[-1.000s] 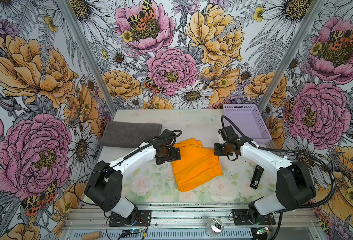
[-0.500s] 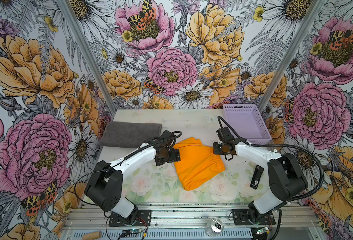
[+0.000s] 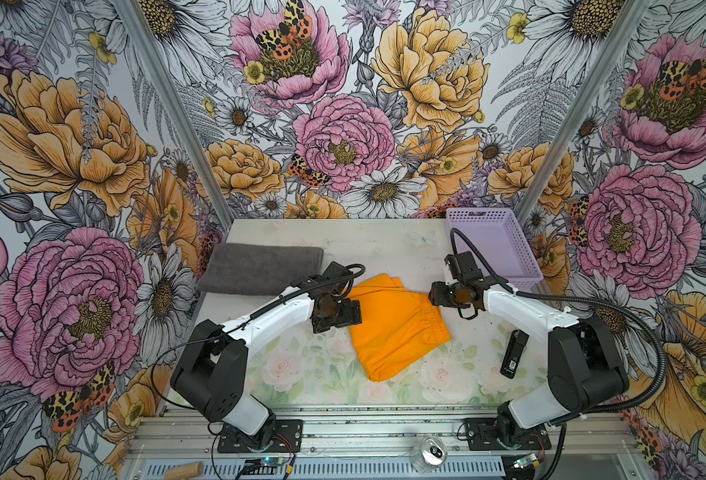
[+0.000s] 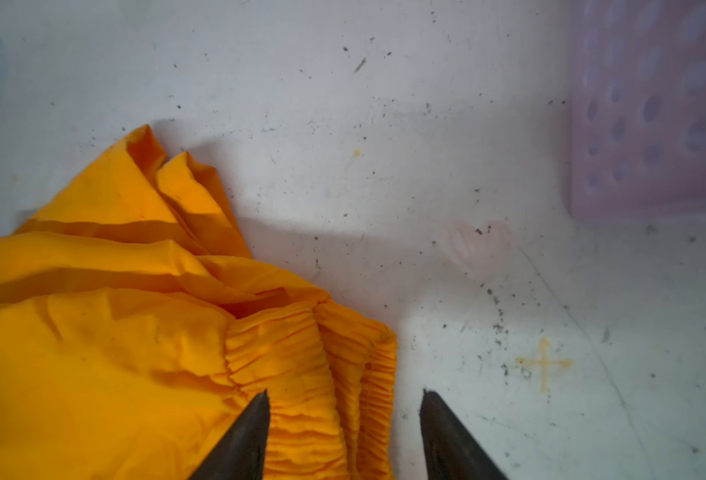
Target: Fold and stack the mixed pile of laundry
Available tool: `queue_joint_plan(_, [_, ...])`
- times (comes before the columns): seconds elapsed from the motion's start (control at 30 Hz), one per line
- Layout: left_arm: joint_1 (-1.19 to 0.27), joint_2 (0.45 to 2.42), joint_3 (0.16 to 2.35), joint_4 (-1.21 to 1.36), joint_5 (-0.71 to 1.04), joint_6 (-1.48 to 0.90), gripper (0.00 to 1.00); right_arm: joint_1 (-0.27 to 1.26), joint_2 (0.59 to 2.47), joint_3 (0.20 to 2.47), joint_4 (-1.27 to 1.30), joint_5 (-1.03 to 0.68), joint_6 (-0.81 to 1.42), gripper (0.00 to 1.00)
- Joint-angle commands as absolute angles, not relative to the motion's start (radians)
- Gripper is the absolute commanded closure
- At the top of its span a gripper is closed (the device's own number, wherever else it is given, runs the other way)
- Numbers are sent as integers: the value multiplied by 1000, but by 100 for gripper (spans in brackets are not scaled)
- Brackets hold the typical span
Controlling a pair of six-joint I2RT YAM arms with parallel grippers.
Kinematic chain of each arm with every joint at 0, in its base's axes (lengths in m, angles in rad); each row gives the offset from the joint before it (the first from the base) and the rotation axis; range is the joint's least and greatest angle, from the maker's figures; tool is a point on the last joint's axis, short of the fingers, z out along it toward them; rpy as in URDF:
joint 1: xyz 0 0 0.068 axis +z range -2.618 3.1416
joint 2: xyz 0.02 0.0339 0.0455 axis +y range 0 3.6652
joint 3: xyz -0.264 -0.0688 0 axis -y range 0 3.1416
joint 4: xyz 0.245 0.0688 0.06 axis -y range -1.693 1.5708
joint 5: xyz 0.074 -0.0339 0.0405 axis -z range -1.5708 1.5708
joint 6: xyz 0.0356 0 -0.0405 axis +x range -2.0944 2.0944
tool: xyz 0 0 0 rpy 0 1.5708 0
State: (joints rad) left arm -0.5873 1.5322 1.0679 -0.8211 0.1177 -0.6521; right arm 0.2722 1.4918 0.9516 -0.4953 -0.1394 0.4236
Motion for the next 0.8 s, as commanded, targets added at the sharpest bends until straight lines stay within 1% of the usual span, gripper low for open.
queue_joint_plan(0.0, [-594,1534,1066,-799,133,-638,5,251,1486,903,-500,-286,387,36])
queue_joint_plan(0.13, [-598,1539,1075,-799,133,-638,5,242,1534,861,-445,-381,371,36])
queue_joint_plan(0.33, [-601,1528,1069,-801,131,-641,5,228,1619,856,-347,-424,362,37])
queue_joint_plan(0.43, [-599,1511,1057,-801,126,-648,5,219,1645,861,-305,-452,360,40])
queue_joint_plan(0.53, [-595,1500,1045,-801,124,-650,5,213,1660,873,-293,-461,353,49])
queue_joint_plan(0.6, [-594,1495,1040,-801,124,-652,5,211,1661,879,-293,-472,345,59])
queue_joint_plan(0.77, [-592,1495,1037,-799,125,-653,5,207,1645,883,-296,-499,332,93])
